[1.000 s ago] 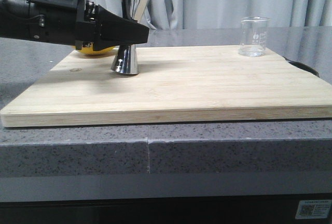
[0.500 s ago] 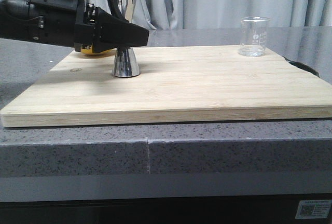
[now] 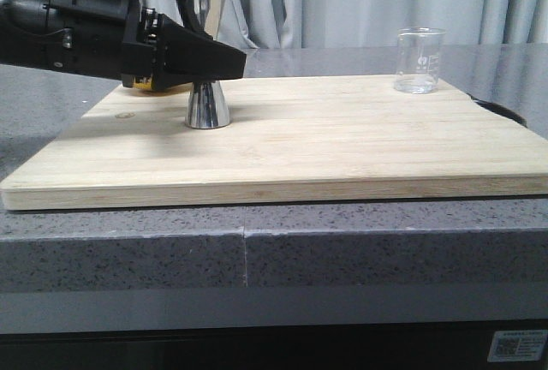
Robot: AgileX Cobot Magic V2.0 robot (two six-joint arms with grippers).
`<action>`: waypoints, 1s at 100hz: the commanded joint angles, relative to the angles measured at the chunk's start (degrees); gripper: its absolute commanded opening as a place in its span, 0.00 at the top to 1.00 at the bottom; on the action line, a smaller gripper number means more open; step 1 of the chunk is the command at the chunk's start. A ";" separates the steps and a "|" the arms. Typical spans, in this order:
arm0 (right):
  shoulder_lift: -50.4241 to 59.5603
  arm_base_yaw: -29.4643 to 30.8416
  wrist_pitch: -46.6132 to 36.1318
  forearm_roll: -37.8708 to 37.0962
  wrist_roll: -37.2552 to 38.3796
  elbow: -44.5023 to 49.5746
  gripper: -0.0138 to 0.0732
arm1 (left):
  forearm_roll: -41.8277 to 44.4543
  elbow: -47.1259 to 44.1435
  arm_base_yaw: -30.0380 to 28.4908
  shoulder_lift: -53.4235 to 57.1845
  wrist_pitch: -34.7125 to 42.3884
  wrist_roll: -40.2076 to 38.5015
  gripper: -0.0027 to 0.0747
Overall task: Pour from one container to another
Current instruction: 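Open the left gripper and withdraw it from the jigger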
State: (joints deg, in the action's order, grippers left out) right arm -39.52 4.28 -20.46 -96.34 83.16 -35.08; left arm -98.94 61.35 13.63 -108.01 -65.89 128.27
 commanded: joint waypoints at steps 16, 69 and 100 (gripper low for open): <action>0.07 0.29 0.73 1.40 -0.16 -1.57 0.23 | -2.72 1.56 -0.22 2.59 -3.17 -1.87 0.63; 0.07 0.29 0.73 1.40 -0.16 -1.57 0.23 | -1.16 1.56 -4.01 2.59 -5.37 -6.27 0.40; 0.07 0.29 1.04 1.40 -0.16 -1.57 0.23 | 3.48 1.56 -5.98 2.59 -6.90 -11.91 0.35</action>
State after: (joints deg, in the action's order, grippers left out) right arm -39.52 4.28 -20.46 -96.34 83.16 -35.08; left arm -93.69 61.35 7.81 -108.01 -66.36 118.19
